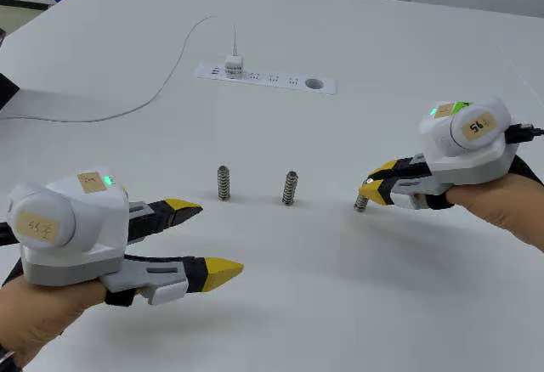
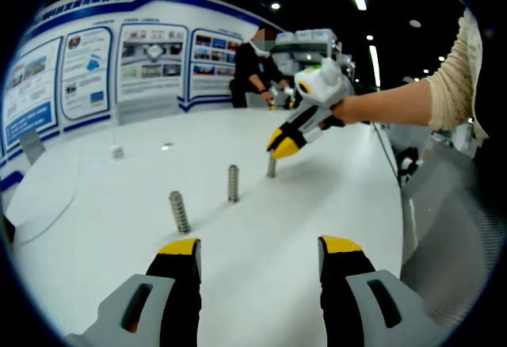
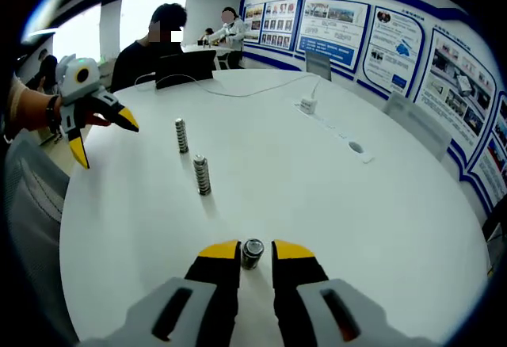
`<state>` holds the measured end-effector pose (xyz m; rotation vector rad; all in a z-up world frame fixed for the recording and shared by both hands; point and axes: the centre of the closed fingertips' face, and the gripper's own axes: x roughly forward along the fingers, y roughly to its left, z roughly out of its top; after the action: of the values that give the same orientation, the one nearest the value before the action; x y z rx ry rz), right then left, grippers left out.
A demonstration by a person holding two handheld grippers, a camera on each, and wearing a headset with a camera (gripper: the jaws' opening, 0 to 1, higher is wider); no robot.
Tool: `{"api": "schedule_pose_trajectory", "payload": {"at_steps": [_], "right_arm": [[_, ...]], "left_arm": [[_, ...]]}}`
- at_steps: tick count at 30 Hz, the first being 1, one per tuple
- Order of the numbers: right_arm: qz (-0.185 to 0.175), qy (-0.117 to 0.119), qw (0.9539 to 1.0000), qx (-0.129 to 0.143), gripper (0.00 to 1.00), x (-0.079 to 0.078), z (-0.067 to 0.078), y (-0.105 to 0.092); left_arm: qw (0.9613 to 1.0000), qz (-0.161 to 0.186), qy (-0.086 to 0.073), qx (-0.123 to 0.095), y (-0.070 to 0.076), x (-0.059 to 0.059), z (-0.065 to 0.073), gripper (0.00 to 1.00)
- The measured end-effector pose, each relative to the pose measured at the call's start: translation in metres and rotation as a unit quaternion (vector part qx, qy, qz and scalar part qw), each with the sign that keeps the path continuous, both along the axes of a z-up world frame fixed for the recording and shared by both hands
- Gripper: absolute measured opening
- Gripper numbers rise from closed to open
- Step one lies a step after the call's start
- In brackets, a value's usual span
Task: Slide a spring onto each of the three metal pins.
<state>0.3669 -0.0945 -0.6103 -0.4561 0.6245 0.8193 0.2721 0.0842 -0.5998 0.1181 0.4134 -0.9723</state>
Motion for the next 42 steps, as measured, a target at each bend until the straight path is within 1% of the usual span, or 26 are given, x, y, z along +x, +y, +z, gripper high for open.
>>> {"api": "schedule_pose_trajectory", "payload": {"at_steps": [10,13,18,29,33,37,42], "right_arm": [[-0.008,-0.003,0.9999,0.008,0.22,-0.003,0.003,-0.004],[-0.013,-0.003,0.9997,0.018,0.23,-0.004,0.006,-0.006],[-0.015,-0.006,0.9995,0.025,0.25,-0.007,0.009,-0.008],[-0.015,-0.013,0.999,0.039,0.31,-0.021,0.015,-0.01],[-0.022,-0.016,0.998,0.057,0.32,-0.026,0.019,-0.012],[-0.022,-0.018,0.9981,0.055,0.33,-0.032,0.019,-0.014],[-0.024,-0.021,0.9977,0.06,0.36,-0.04,0.021,-0.017]], "left_arm": [[1.0,0.004,-0.001,-0.002,0.001,0.002,0.001,0.62],[1.0,0.005,-0.001,-0.004,0.001,0.003,0.002,0.63],[1.0,0.007,-0.001,-0.004,0.002,0.005,0.001,0.63],[0.9999,0.014,-0.001,-0.003,0.006,0.006,0.001,0.64],[0.9999,0.016,-0.001,-0.003,0.007,0.007,0.001,0.64],[0.9998,0.018,-0.002,-0.003,0.008,0.007,0.001,0.65],[0.9998,0.021,-0.002,-0.003,0.01,0.008,0.001,0.65]]}}
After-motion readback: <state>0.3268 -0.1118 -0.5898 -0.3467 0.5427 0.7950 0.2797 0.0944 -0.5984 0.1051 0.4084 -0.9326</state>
